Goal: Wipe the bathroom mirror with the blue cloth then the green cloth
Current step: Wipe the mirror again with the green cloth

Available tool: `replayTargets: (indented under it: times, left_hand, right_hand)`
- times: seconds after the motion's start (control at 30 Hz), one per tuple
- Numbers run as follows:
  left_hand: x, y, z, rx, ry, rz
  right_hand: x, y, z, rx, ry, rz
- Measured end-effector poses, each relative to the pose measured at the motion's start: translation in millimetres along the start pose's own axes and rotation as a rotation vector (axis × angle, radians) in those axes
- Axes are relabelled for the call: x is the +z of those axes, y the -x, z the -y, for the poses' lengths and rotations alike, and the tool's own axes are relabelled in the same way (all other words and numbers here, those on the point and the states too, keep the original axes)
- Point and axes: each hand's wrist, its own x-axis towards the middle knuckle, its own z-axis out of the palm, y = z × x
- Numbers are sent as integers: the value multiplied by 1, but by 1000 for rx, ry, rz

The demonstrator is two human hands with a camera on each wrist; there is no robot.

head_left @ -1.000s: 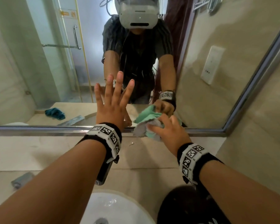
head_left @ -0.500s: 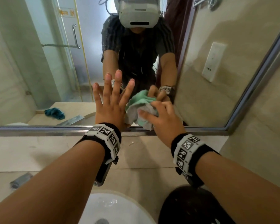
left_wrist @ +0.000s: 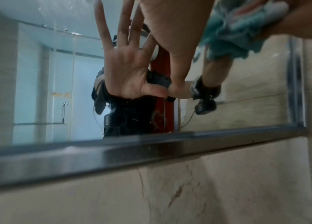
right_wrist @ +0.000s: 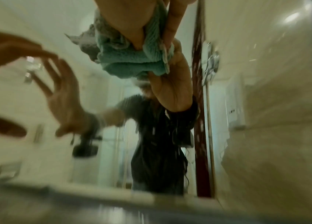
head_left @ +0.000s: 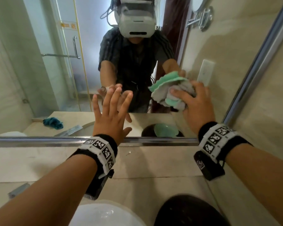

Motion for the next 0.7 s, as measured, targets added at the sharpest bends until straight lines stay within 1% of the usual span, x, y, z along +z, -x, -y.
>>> replayTargets:
  times: [0.03, 0.1, 0.13, 0.17, 0.2, 0.23, 0.27, 0.3, 0.37, 0.4, 0.47, 0.53, 0.6, 0.63, 0.67, 0.7]
  left_hand:
    - [-7, -6, -3, 20, -3, -24]
    - [-24, -24, -12, 56, 41, -67]
    - [-32, -34, -18, 65, 66, -73]
    - [-40, -44, -24, 70, 79, -68]
    - [-45, -54, -30, 72, 80, -54]
    - [-47, -61, -35, 69, 75, -35]
    - [-47, -65, -39, 61, 70, -21]
    - [-45, -68, -42, 48, 65, -15]
    - [-40, -70, -44, 28, 47, -16]
    - [-38, -70, -45, 23, 35, -22]
    - [-33, -72, -47, 20, 22, -39]
    - [-29, -74, -47, 23, 50, -85]
    - [-24, -74, -45, 26, 64, -121]
    - [-22, -73, -44, 29, 61, -117]
    - [-20, -73, -44, 33, 48, -110]
    - [-21, -73, -43, 36, 29, -102]
  right_hand:
    - [-10, -13, -1, 65, -136, -138]
    - [-40, -43, 5, 269, -560, -445]
    - [-52, -56, 9, 360, -753, -512]
    - [-56, -62, 9, 394, -940, -547]
    - [-56, -63, 9, 404, -1019, -563]
    - [-56, -64, 11, 397, -936, -568]
    - [-52, -61, 9, 389, -770, -528]
    - [-47, -56, 6, 341, -622, -472]
    - [-26, -39, -6, 261, -422, -364]
    - [-15, -29, -9, 260, -408, -324]
    - [1, -12, -5, 239, -366, -163]
    - [20, 11, -4, 130, -232, -23]
    - [37, 32, -7, 1, -137, 69]
    - [45, 43, -8, -81, -74, 94]
    - [51, 49, -10, -108, -13, 165]
    - [54, 51, -13, -152, 42, 181]
